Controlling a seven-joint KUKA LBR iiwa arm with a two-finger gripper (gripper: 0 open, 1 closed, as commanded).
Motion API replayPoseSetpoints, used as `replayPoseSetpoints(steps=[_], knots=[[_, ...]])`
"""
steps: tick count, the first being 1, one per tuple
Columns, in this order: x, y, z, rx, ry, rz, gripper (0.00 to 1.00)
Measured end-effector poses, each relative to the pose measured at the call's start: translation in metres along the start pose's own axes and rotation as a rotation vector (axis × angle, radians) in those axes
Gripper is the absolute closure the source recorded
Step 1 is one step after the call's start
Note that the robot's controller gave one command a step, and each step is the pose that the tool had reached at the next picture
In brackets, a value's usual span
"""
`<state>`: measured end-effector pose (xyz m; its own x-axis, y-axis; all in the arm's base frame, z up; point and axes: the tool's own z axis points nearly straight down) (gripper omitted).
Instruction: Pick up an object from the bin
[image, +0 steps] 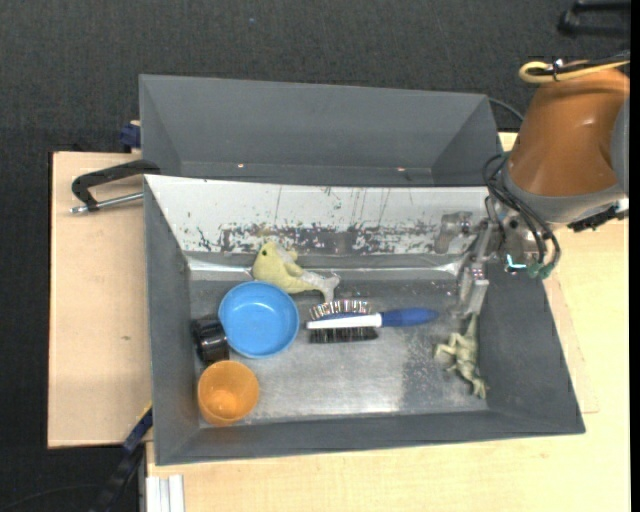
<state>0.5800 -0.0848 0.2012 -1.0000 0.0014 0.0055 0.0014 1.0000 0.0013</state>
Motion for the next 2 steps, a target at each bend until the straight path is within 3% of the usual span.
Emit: replayPoseSetpoints(steps=[1, 2], knots=[[0.001, 0.021, 0.117, -0.001, 0.0, -0.18, 0.0], [0.022, 0.036, 0.131, -0.001, -0.005, 0.007, 0.0]])
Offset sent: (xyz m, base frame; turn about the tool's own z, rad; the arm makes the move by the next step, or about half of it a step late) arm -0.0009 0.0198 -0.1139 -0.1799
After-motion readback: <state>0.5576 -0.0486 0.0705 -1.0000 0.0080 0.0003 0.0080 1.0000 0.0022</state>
